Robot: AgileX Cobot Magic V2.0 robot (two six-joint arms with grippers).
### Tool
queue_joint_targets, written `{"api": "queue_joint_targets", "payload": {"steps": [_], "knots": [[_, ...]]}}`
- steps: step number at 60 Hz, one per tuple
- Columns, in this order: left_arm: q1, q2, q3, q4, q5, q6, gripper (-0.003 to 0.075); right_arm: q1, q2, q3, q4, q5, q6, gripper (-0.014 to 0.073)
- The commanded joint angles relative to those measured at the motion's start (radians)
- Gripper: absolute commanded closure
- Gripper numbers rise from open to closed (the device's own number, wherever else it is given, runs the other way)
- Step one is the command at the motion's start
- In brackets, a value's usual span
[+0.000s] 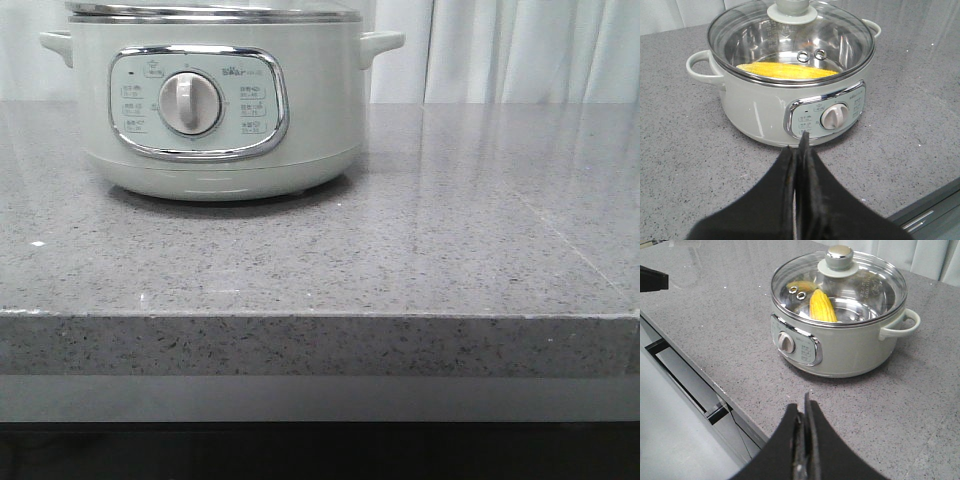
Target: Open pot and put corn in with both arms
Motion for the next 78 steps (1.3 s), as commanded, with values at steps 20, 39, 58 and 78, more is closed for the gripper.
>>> {"api": "queue_joint_targets", "payload": {"steps": [20,39,58,78], "knots": [[-0.011,-0.023,-0.002,-0.009,-0.100,0.000,0.0741,-0.002,0.001,-0.025,0.001,-0.071,-0.006,0.0659],[0.202,-0.296,0.277,-0.032,-0.323,0.000,0.0741,-0.002,0.001,-0.025,0.001,-0.071,-0.006,0.0659],[0.361,-0.593,0.651,-0.138,-0.509,0.000,0.0741,-0.002,0.001,-0.025,0.001,-0.071,-0.006,0.0659],[0.373,-0.665,0.819,-0.145,-0.723,0.000,0.0741,-0.002,0.001,-0.025,0.001,-0.073,-0.006,0.0659]]}}
